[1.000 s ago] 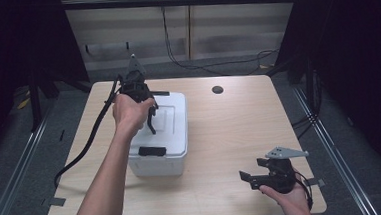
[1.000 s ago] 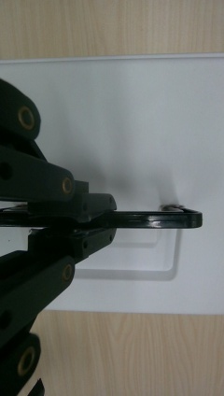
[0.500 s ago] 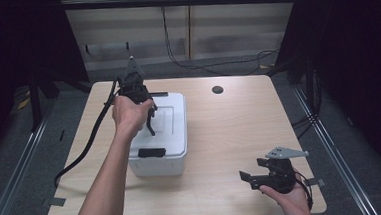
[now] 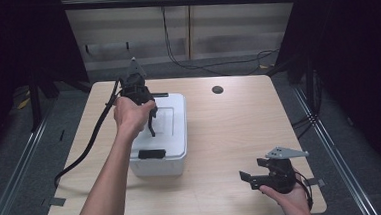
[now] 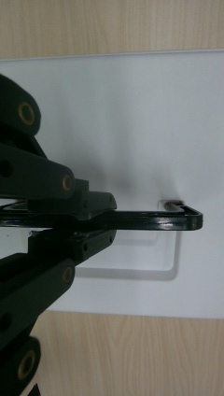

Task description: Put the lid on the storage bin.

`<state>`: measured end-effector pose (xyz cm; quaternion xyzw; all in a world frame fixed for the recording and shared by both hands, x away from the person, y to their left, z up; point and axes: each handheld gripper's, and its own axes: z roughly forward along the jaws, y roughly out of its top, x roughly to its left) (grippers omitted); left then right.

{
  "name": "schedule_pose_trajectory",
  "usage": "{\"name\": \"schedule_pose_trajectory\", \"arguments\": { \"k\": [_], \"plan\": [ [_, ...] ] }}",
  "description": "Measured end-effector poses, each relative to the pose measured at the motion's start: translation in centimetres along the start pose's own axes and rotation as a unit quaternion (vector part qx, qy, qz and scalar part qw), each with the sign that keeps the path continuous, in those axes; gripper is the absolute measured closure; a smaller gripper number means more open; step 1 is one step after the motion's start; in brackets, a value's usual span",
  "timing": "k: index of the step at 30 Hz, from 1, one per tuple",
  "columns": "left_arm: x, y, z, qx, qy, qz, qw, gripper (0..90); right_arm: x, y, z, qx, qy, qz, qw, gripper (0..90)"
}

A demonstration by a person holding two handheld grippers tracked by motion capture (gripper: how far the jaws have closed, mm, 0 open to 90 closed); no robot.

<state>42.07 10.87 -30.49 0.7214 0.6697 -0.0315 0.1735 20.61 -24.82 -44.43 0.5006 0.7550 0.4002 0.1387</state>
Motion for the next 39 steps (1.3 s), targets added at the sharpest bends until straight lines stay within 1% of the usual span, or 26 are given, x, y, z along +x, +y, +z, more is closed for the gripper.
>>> {"name": "schedule_pose_trajectory", "arguments": {
  "k": [3,4,5,6,7,8,9,11,12,13,14,15,18,19,20,21,22,23,25,26,29,30,34,35,37,39],
  "plan": [
    [0.1,0.0,0.0,-0.003,0.0,0.001,1.0,79.7,0.0,0.0,0.0,0.0,0.0,0.0,1.0,16.9],
    [0.4,0.1,-0.1,-0.004,-0.008,0.004,1.0,79.1,0.0,0.0,0.0,0.0,0.0,0.0,1.0,16.9],
    [0.5,0.1,0.0,-0.004,-0.01,0.001,0.9999,78.6,0.0,0.0,0.0,0.0,0.0,0.0,1.0,16.9],
    [0.7,0.1,0.0,-0.002,-0.012,0.004,0.9999,77.6,0.0,0.0,0.0,0.0,0.0,0.0,1.0,16.9],
    [0.8,0.1,0.2,-0.004,-0.013,0.0,0.9999,75.8,0.0,0.0,0.0,0.001,0.001,0.0,1.0,16.9],
    [0.9,0.1,0.4,-0.002,-0.015,0.003,0.9999,73.9,0.0,0.0,0.0,0.001,0.001,0.0,1.0,16.9],
    [1.1,0.1,0.5,0.004,-0.016,0.011,0.9998,72.2,0.0,0.0,0.0,0.001,0.001,0.001,1.0,16.9],
    [1.3,0.1,0.7,0.003,-0.013,0.013,0.9998,69.3,0.0,0.0,0.1,0.002,0.0,0.002,1.0,16.9],
    [1.4,0.2,0.7,0.01,-0.013,0.018,0.9997,68.7,0.0,0.0,0.1,0.002,0.001,0.003,1.0,16.9],
    [1.5,0.1,0.8,0.003,-0.012,0.014,0.9998,67.0,0.0,0.0,0.1,0.003,0.001,0.002,1.0,16.9],
    [1.6,0.1,0.7,0.001,-0.012,0.015,0.9998,65.9,0.0,0.0,0.1,0.004,0.002,0.002,1.0,16.9],
    [1.6,0.1,0.7,0.004,-0.012,0.019,0.9997,65.0,0.0,0.0,0.1,0.005,0.002,0.002,1.0,16.8],
    [1.7,0.2,0.6,0.002,-0.013,0.025,0.9996,57.9,0.0,0.0,0.1,0.006,0.003,0.002,1.0,16.8],
    [1.8,0.1,0.6,0.001,-0.012,0.033,0.9994,57.6,0.0,0.0,0.1,0.006,0.003,0.002,1.0,16.9],
    [1.8,0.2,0.6,0.006,-0.012,0.043,0.999,55.1,0.0,0.0,0.1,0.005,0.003,0.001,1.0,16.8],
    [1.9,0.2,0.6,0.007,-0.012,0.045,0.9989,51.4,0.0,0.0,0.1,0.005,0.003,0.002,1.0,16.8],
    [2.0,0.2,0.5,0.003,-0.017,0.043,0.9989,46.8,0.0,0.0,0.1,0.007,0.003,0.001,1.0,16.8],
    [2.2,0.2,0.5,0.002,-0.019,0.049,0.9986,43.7,0.0,0.0,0.2,0.007,0.004,0.0,1.0,16.8],
    [2.2,0.3,0.5,0.007,-0.015,0.063,0.9979,39.5,0.0,0.0,0.2,0.009,0.004,0.001,1.0,16.7],
    [2.3,0.2,0.4,0.006,-0.018,0.068,0.9975,35.8,0.0,0.0,0.2,0.01,0.004,0.0,0.9999,16.7],
    [2.3,0.2,0.2,0.002,-0.029,0.075,0.9968,29.1,0.0,0.0,0.2,0.008,0.003,0.0,1.0,16.6],
    [2.4,0.2,0.1,0.004,-0.031,0.08,0.9963,28.8,0.0,0.0,0.2,0.008,0.003,0.0,1.0,16.6],
    [2.8,0.1,-0.4,-0.006,-0.037,0.095,0.9947,23.7,0.0,0.0,0.2,0.008,0.003,-0.001,1.0,16.6],
    [2.9,0.0,-0.6,-0.009,-0.041,0.103,0.9938,22.4,0.0,0.0,0.2,0.008,0.003,0.0,1.0,16.5],
    [3.0,-0.1,-0.9,-0.013,-0.049,0.115,0.9921,16.5,0.0,0.0,0.2,0.008,0.003,0.0,1.0,16.5],
    [3.1,-0.3,-1.3,-0.027,-0.055,0.131,0.9896,17.9,0.0,0.0,0.2,0.008,0.003,0.0,1.0,16.5]
  ]
}}
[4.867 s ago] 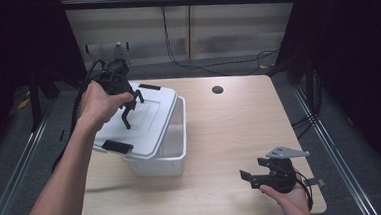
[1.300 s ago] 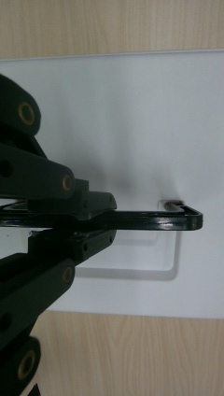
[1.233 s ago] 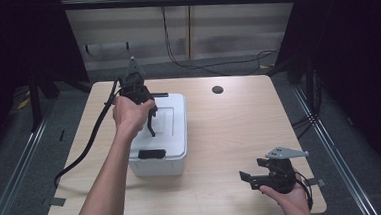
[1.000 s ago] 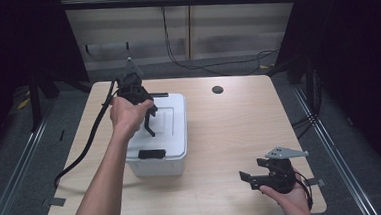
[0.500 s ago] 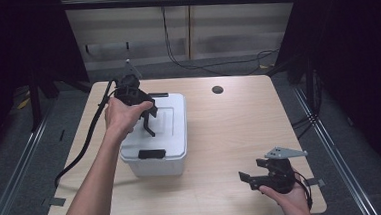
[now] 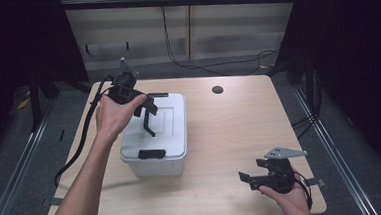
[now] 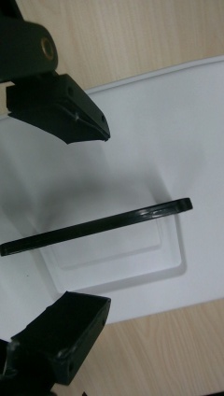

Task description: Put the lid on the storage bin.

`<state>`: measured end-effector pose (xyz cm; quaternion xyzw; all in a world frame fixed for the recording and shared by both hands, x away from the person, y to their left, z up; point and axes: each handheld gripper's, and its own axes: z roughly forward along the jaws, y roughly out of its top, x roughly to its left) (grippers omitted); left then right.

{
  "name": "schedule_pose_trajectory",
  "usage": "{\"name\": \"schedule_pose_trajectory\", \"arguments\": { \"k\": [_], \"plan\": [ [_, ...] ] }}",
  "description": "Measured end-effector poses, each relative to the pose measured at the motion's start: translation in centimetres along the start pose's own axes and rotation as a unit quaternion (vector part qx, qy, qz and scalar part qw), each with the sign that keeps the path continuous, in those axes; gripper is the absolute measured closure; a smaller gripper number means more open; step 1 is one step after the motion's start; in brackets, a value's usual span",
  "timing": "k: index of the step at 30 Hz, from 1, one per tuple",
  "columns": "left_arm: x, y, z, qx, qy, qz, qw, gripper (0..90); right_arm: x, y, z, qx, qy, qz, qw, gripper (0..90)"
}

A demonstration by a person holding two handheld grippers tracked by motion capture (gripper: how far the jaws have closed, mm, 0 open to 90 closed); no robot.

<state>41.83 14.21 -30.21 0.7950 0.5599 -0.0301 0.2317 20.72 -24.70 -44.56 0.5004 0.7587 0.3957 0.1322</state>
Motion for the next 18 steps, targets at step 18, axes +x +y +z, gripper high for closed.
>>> {"name": "schedule_pose_trajectory", "arguments": {
  "k": [18],
  "plan": [
    [2.4,-3.0,-1.8,-0.065,-0.032,0.103,0.9921,18.5,0.0,0.0,0.0,0.0,-0.002,0.001,1.0,16.5]
  ]
}}
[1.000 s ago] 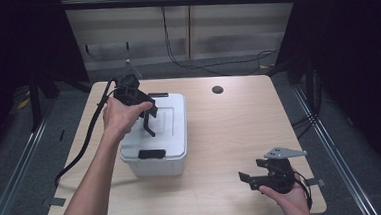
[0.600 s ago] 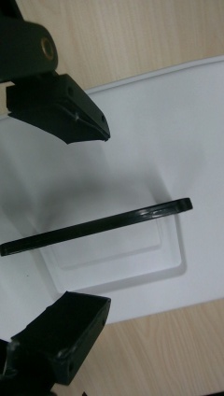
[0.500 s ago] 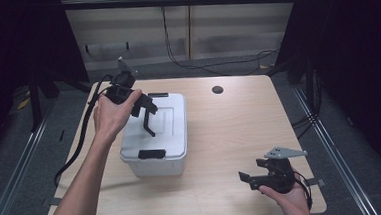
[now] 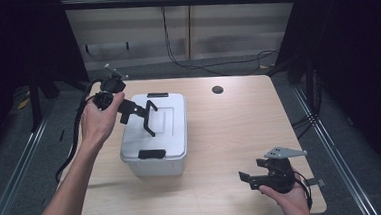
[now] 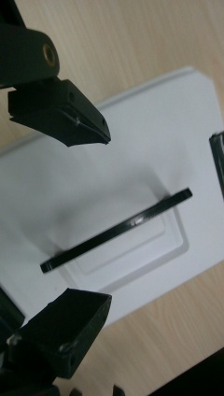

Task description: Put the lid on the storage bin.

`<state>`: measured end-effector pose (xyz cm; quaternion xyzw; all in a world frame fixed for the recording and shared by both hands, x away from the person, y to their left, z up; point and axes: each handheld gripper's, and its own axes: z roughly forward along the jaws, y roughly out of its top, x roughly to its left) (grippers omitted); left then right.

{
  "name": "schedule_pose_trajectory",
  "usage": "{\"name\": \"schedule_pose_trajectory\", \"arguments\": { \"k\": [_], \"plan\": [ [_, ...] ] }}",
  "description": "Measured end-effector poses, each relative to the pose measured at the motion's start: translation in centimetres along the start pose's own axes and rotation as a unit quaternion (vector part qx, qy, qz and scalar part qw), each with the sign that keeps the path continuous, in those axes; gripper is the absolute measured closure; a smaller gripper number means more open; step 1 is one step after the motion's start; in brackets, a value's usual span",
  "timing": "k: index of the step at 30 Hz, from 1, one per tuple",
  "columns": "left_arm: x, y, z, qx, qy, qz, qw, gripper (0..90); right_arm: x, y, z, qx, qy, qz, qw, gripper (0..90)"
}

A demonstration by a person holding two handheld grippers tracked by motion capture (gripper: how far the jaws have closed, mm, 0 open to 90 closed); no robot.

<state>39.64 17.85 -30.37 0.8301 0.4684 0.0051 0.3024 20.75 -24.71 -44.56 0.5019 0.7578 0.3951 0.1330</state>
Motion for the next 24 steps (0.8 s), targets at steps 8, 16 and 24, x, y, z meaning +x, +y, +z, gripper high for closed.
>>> {"name": "schedule_pose_trajectory", "arguments": {
  "k": [8,16,24],
  "plan": [
    [1.5,-2.0,-0.4,-0.016,-0.006,0.007,0.9998,19.8,0.0,0.0,0.0,-0.001,-0.001,0.001,1.0,16.5],
    [2.9,-4.1,-1.3,-0.033,-0.023,0.012,0.9991,19.3,0.0,0.0,0.0,0.0,-0.002,0.004,1.0,16.5],
    [4.8,-7.0,-2.3,-0.058,-0.009,-0.009,0.9983,19.5,0.0,0.0,0.0,-0.001,-0.002,0.005,1.0,16.5]
  ]
}}
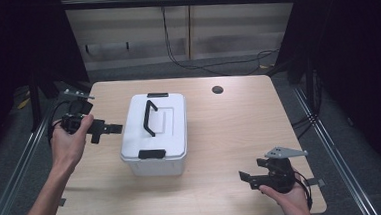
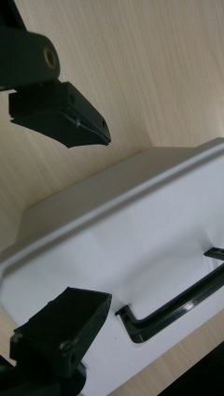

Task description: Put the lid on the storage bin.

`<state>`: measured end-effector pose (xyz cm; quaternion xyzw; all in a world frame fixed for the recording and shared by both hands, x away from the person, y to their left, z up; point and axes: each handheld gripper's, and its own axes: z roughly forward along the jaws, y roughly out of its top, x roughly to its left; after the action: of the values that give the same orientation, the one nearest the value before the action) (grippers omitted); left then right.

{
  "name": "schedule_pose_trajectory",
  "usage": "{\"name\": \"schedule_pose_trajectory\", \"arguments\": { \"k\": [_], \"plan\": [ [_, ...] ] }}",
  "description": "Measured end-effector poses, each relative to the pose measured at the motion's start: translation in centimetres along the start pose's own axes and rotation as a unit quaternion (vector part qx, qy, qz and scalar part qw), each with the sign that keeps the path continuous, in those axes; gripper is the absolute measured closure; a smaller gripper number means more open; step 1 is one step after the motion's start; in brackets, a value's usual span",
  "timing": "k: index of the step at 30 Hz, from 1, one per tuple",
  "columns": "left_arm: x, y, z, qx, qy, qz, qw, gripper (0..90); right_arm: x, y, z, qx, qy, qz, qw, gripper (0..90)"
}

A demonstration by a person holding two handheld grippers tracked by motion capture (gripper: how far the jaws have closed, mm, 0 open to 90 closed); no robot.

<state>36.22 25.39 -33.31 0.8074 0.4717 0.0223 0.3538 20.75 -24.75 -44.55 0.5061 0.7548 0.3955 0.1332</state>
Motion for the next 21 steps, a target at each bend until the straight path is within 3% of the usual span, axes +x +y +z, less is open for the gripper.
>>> {"name": "schedule_pose_trajectory", "arguments": {
  "k": [6,13,18,21],
  "plan": [
    [0.9,-1.8,-0.9,-0.012,-0.003,0.006,0.9999,19.5,0.0,0.0,0.0,-0.001,0.0,-0.001,1.0,16.5],
    [2.0,-4.7,-2.0,-0.024,-0.004,-0.009,0.9997,19.5,0.0,0.0,0.0,-0.001,-0.001,0.0,1.0,16.5],
    [2.2,-6.4,-1.9,-0.03,-0.006,-0.012,0.9995,19.5,0.0,0.0,0.0,0.0,-0.001,0.0,1.0,16.5],
    [2.2,-7.9,-1.5,-0.03,0.006,-0.011,0.9995,19.4,0.0,0.0,0.0,-0.001,-0.001,0.0,1.0,16.6]
  ]
}}
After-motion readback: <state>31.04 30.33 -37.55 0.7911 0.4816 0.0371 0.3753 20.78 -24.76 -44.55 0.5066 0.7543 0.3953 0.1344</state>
